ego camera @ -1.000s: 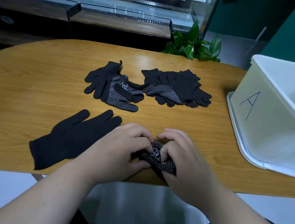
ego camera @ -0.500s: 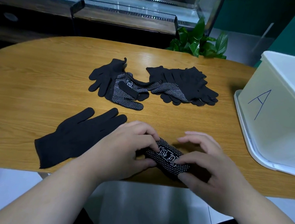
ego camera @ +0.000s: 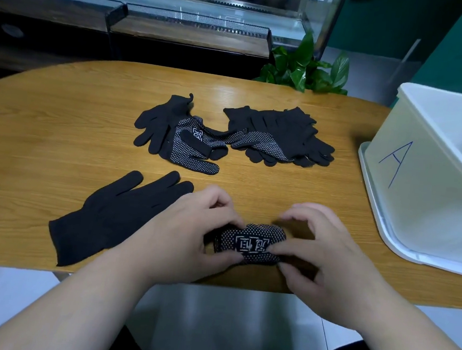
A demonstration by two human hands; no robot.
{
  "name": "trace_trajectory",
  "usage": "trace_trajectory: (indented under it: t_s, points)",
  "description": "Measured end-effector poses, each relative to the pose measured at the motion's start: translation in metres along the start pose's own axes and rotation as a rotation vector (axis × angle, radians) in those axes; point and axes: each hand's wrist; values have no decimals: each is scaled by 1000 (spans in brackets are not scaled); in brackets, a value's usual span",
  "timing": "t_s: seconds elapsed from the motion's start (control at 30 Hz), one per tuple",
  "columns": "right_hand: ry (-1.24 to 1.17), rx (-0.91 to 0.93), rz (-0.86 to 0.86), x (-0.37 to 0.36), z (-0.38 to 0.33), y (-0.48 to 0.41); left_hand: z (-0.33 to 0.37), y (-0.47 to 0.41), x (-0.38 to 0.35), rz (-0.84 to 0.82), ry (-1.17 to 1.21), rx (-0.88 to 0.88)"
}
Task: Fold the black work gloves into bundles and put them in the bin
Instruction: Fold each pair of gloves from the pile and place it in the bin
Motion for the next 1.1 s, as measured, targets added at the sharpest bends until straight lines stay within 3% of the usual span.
trace_trajectory:
  t_s: [0.23, 0.3, 0.43, 0.57, 0.73, 0.8, 0.97, 1.1]
  points:
    - [-8, -249, -42, -7, -2, -8, 10, -2, 0, -89, 100, -173]
    - [-74, -263, -86, -8, -5, -10, 13, -3, -4, -35, 136, -168]
    - [-197, -206, -196, -3, -7, -16, 9, -11, -10, 173, 30, 33]
    - [-219, -156, -274, -1, -6, -20, 9, -17, -13, 21, -28, 174]
    - [-183, -224, 19, 4, 3, -16, 20, -17, -11, -70, -40, 250]
    - [-143, -268, 40, 9, 6, -13, 25, -15, -10, -79, -28, 254]
    - [-37, -330, -120, 22, 2, -5, 36, -14, -10, -116, -46, 262]
    - [-118, -349, -245, 37, 0, -3, 37, -18, -10, -143, -57, 295]
Point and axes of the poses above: each hand's wrist, its own y-axis away from the middle knuckle, its own x-axis out of the back of the hand, z = x × y, and after that the axes turned 4 degrees about z, right-handed
